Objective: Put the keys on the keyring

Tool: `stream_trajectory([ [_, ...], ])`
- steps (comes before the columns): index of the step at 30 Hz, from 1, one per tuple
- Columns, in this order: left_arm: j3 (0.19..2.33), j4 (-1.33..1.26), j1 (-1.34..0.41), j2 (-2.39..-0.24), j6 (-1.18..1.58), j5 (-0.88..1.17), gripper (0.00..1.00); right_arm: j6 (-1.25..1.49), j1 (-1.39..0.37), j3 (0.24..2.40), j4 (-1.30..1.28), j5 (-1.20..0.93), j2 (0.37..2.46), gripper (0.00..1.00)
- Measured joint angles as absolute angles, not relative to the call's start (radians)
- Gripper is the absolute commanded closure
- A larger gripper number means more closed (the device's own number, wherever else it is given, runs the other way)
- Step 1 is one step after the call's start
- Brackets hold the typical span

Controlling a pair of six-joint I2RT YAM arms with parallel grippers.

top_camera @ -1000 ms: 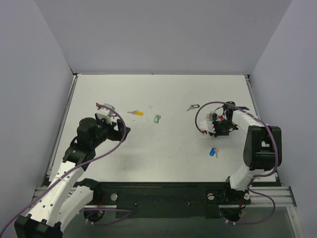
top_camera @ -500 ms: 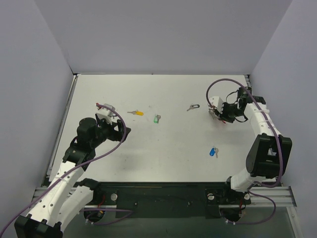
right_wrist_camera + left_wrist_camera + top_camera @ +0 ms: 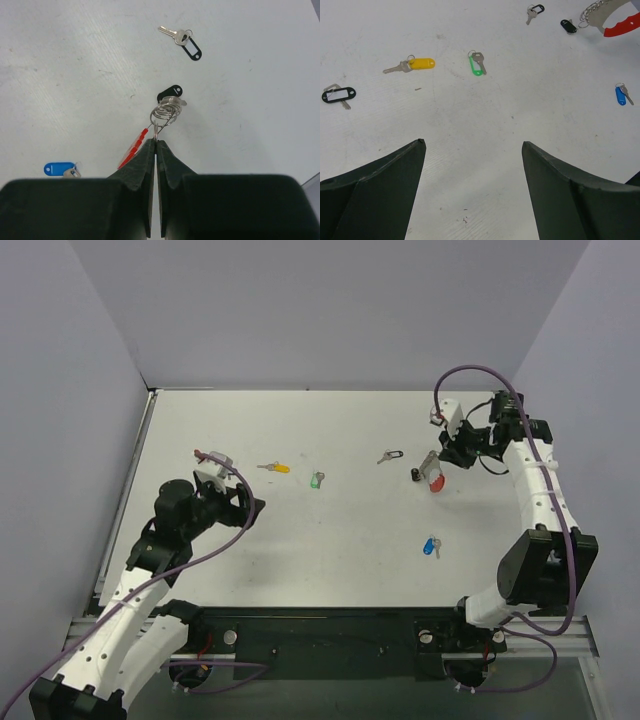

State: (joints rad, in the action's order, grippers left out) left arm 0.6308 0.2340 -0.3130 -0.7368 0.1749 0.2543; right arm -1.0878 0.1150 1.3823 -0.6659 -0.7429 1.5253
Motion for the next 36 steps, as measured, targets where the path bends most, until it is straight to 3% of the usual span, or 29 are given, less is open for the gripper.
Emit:
stream_trajectory([
  [9, 0.577, 0.122, -0.312, -0.675, 0.177, 0.428, 0.29, -0.928, -0.034, 1.392, -0.726, -0.756, 1.430, 1.00],
  [14, 0.445, -0.138, -0.313, -0.591, 0.238, 0.601, 0.39, -0.867, -0.150, 1.382, -0.747, -0.815, 1.361, 1.00],
  [19, 0.339, -0.425, -0.360, -0.575, 0.335, 0.670, 0.42, -0.823, -0.276, 1.326, -0.755, -0.889, 1.327, 1.00],
  [29, 0.352, -0.525, -0.818, -0.732, 0.207, 0.445, 0.42, -0.842, -0.443, 1.201, -0.774, -0.954, 1.327, 1.00],
  [36, 0.372, -0.628, -0.912, -0.987, 0.167, 0.347, 0.47, -0.966, -0.483, 1.190, -0.840, -0.955, 1.336, 1.00],
])
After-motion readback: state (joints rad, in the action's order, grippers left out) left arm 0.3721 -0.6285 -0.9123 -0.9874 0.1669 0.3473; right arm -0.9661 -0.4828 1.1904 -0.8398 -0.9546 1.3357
